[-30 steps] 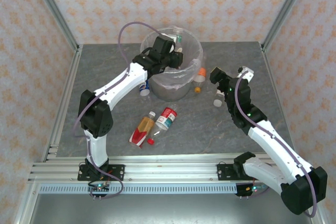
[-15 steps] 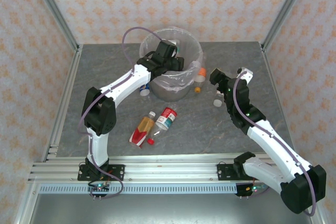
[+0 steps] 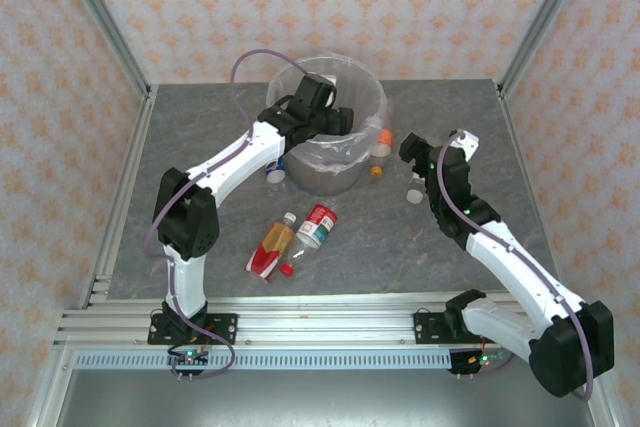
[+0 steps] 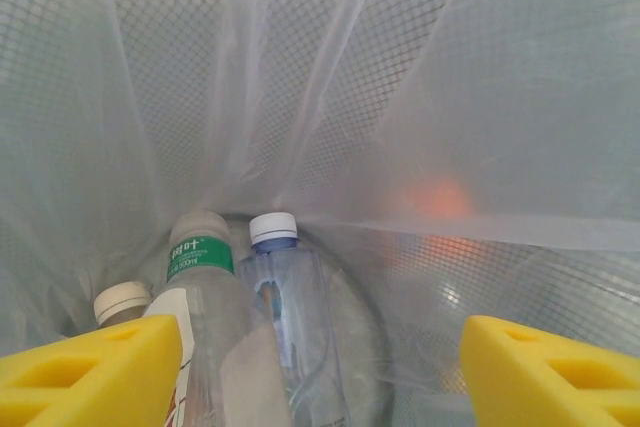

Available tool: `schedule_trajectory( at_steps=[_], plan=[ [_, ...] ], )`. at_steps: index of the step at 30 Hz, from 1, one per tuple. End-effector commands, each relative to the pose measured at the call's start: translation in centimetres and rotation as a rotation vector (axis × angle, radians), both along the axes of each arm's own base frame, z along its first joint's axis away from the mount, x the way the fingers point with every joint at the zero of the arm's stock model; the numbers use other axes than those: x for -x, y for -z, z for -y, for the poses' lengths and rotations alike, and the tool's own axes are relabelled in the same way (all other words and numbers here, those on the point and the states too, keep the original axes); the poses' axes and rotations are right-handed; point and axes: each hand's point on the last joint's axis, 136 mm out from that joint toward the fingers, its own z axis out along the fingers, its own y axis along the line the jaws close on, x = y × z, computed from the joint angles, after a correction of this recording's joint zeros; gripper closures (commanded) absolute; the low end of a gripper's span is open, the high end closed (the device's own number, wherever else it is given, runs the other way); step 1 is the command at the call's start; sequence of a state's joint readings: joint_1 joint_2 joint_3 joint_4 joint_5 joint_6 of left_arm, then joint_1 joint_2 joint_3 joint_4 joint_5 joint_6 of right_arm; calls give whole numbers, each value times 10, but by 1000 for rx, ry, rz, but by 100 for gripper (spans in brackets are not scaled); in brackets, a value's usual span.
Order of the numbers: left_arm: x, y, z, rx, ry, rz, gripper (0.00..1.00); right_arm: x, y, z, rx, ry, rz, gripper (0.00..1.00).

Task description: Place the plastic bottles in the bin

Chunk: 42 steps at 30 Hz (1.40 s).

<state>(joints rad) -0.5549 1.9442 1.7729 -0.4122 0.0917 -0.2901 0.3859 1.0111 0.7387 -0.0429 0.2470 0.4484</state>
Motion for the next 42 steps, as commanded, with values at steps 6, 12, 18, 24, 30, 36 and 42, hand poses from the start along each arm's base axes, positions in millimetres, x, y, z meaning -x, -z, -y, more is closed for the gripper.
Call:
schedule_trajectory(
  at_steps=[6,12,18,24,30,36,42],
  plan=[
    [27,-84,8,127,89,98,20,-4,30,19,-5,35,-104,1],
    [39,-109,16,194,150,114,17,-6,50,32,-16,53,-169,1],
    [54,-135,22,283,207,128,14,-7,68,37,-4,51,-223,1],
    [69,-156,10,294,203,178,0,-10,96,36,25,45,-322,1],
    [88,-167,-22,302,116,257,0,-15,124,34,36,48,-411,1],
    [105,-166,-67,296,-52,325,0,-22,144,30,31,41,-480,1],
    [122,-147,-155,235,-445,375,0,-27,158,30,36,60,-544,1]
  ],
)
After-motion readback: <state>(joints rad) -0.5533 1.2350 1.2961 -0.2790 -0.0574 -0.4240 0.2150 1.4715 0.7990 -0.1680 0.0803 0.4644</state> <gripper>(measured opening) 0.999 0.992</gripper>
